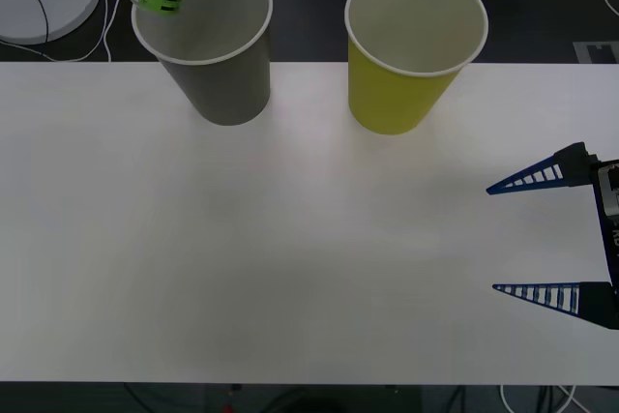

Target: Put the can into the green bin and the plastic bottle into the gray bin

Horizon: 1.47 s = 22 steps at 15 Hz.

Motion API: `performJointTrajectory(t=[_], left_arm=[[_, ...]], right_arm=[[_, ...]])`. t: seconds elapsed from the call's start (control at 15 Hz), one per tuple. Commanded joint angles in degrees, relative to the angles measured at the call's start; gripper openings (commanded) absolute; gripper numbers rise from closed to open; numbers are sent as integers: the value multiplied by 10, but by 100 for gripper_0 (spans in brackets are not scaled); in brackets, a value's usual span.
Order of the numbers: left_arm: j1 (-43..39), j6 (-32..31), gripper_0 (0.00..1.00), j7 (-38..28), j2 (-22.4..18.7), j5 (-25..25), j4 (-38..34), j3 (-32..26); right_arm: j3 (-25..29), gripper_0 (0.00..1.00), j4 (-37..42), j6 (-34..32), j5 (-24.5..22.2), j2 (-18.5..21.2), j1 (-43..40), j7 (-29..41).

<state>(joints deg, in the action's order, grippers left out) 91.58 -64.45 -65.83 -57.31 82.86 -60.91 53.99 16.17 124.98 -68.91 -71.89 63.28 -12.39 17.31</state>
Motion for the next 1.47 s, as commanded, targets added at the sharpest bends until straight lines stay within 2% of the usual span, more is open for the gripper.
performJointTrajectory(t=[0.07, 0.4, 0.47, 0.53, 0.6, 1.2, 1.47], left_arm=[[-1, 0, 0, 0, 4, -7, 4, 1], [-2, 0, 1, 5, 4, -12, 8, 1], [-2, 0, 24, 6, 4, -12, 9, 1], [-2, 0, 90, 6, 4, -16, 11, 1], [-2, 1, 100, 7, 4, -17, 12, 1], [-3, 0, 100, 6, 3, -21, 11, 1], [-27, 20, 100, -2, -19, -34, -32, 1]], right_arm=[[0, 100, 0, 0, 0, 0, 0, 0], [0, 100, 0, 0, 0, 0, 0, 0], [0, 100, 0, 0, 0, 0, 0, 0], [0, 100, 0, 0, 0, 0, 0, 0], [0, 100, 0, 0, 0, 0, 0, 0], [0, 100, 0, 0, 0, 0, 0, 0], [0, 100, 0, 0, 0, 0, 0, 0]])
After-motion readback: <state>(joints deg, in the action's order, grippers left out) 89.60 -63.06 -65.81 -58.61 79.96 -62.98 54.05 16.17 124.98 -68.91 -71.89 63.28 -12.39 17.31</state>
